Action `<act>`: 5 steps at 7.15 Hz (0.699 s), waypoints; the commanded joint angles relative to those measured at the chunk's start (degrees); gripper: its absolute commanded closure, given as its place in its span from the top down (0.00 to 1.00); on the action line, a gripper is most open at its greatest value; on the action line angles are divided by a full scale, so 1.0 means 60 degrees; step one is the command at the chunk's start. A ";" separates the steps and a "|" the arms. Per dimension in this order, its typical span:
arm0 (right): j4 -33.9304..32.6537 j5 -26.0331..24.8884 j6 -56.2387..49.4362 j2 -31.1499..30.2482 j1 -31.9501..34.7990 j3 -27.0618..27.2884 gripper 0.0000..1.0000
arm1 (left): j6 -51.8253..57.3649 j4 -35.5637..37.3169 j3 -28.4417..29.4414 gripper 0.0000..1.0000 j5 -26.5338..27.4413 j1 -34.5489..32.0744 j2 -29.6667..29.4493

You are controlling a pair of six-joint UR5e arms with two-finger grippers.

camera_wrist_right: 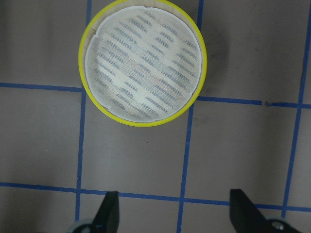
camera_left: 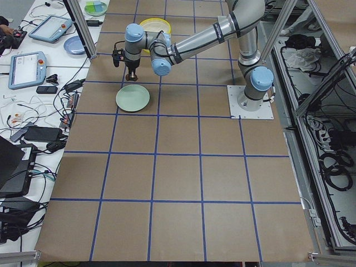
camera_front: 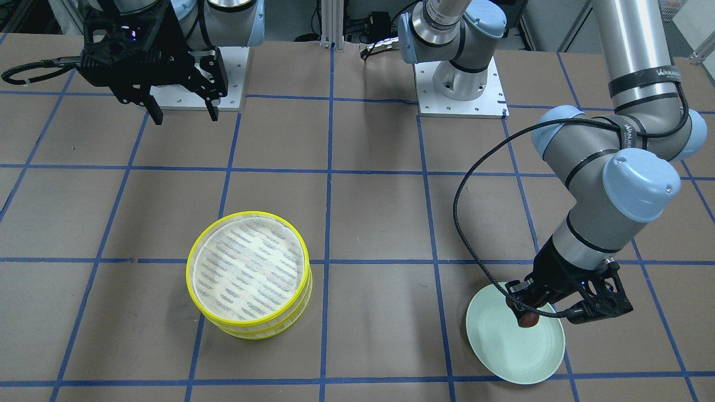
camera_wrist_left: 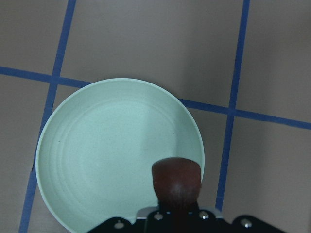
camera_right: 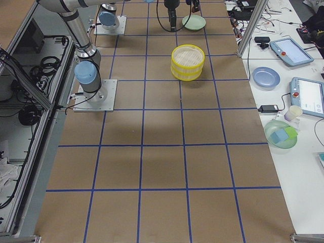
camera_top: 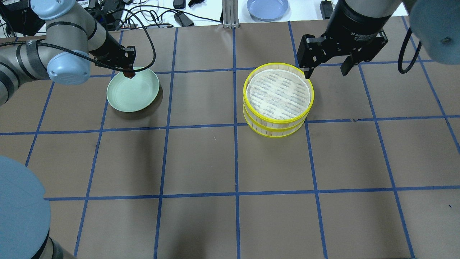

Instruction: Stack buns with steamer

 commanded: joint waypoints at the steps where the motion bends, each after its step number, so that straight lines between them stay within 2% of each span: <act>1: 0.0013 -0.0385 -0.0015 -0.0058 -0.0011 0.0186 0.83 | -0.1269 0.0039 0.0015 0.00 -0.0075 -0.0707 0.0124; 3: -0.0118 -0.0371 -0.0015 -0.0043 -0.0011 0.0201 0.83 | -0.3403 0.0126 0.0102 0.00 -0.0351 -0.1864 0.0183; 4: -0.0032 -0.0342 0.0014 -0.0043 0.0018 0.0244 1.00 | -0.4314 0.0156 0.0262 0.00 -0.0629 -0.2362 0.0183; 5: -0.0089 -0.0385 0.0000 -0.0028 0.0018 0.0259 1.00 | -0.5078 0.0156 0.0394 0.00 -0.0850 -0.2933 0.0067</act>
